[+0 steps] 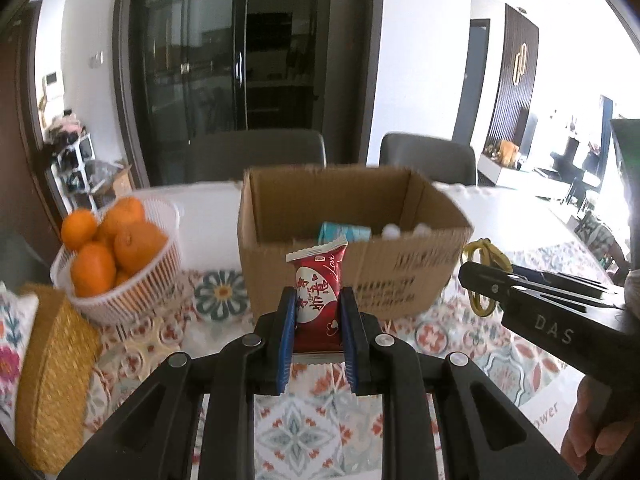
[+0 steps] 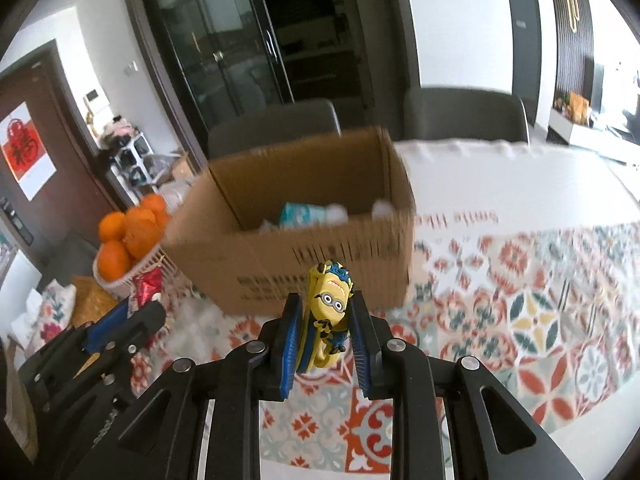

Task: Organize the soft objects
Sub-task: 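Carry the red packet and Minion figure with both tools into the box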

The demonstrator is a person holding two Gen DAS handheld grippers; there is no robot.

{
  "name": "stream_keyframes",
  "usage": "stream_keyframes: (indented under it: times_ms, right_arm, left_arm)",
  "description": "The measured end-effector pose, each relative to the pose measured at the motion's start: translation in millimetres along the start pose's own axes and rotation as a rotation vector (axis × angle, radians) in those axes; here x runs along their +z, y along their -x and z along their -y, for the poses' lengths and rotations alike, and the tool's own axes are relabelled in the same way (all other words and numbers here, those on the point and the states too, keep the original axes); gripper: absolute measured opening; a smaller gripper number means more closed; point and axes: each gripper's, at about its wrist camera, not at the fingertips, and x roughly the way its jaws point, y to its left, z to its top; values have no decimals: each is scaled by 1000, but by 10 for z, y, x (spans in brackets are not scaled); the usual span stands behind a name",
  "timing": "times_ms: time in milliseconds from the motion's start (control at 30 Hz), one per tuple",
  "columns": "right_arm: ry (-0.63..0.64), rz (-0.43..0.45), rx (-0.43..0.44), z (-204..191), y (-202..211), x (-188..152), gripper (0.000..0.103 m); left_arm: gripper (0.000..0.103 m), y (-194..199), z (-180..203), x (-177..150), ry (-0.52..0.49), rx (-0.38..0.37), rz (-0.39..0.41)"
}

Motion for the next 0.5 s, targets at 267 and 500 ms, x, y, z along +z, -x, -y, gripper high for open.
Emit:
stream_keyframes:
  times_ms: [267, 500]
  right_arm:
    - [65, 92, -8, -146, 154, 388, 25]
    - [102, 133, -11, -188, 132, 664, 25]
  left_arm:
    - [22, 40, -42, 453, -7, -12, 57]
    - [22, -41, -12, 779, -45, 10, 81]
